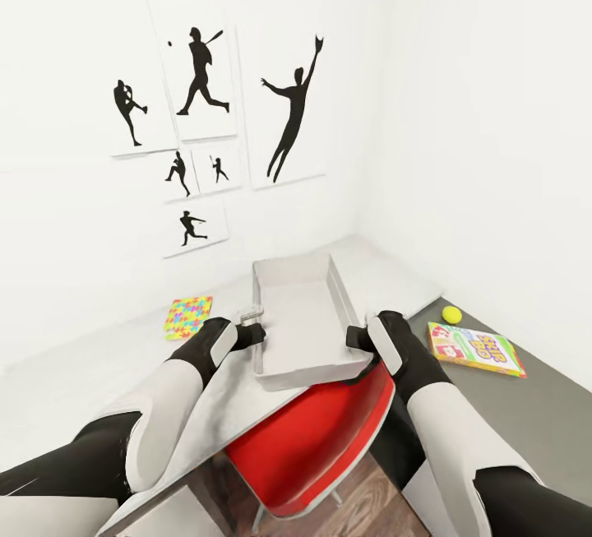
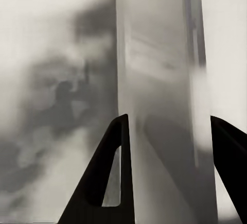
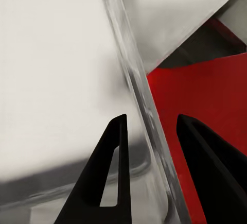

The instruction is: Put all the toys in the child's room - the three board games (two on the bed and one on the table), the two jigsaw puzzles on the table, and the tennis ball on the table - inside the toy box on the table in the child's room.

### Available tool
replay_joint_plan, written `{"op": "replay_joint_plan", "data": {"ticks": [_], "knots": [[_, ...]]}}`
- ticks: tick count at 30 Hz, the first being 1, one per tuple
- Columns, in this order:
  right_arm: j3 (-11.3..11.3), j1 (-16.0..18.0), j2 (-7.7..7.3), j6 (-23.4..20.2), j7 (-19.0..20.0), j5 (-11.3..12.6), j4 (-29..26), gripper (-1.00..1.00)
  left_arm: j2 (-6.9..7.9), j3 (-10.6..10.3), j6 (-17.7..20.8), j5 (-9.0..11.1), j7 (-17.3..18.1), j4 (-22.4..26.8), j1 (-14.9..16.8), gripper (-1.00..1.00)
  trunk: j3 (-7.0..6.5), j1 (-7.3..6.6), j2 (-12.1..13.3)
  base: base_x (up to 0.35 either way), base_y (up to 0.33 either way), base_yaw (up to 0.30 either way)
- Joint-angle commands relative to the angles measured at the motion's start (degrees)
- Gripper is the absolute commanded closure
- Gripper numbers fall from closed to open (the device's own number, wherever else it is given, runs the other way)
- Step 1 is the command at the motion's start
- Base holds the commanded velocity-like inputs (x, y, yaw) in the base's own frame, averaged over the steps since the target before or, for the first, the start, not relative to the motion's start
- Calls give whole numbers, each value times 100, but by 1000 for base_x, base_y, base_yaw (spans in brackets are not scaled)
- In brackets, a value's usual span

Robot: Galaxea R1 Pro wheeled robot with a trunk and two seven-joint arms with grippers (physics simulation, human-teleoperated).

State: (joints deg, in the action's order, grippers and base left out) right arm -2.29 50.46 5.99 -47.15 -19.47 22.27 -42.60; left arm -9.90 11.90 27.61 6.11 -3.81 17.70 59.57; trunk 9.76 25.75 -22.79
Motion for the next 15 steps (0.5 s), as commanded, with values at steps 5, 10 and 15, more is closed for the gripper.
{"op": "replay_joint_plan", "data": {"ticks": [5,10,15], "knots": [[-17,7,6,40,-48,161,-38,100,-10,5,298,66,-24,-135,2,100,12,3,-13,-11,278,0],[-17,7,4,39,-45,163,-38,100,-10,5,298,66,-24,-135,2,100,12,3,-13,-5,279,0],[-17,7,1,39,-40,163,-38,100,-10,5,294,66,-24,-135,2,100,12,3,-13,-85,175,0]]}}
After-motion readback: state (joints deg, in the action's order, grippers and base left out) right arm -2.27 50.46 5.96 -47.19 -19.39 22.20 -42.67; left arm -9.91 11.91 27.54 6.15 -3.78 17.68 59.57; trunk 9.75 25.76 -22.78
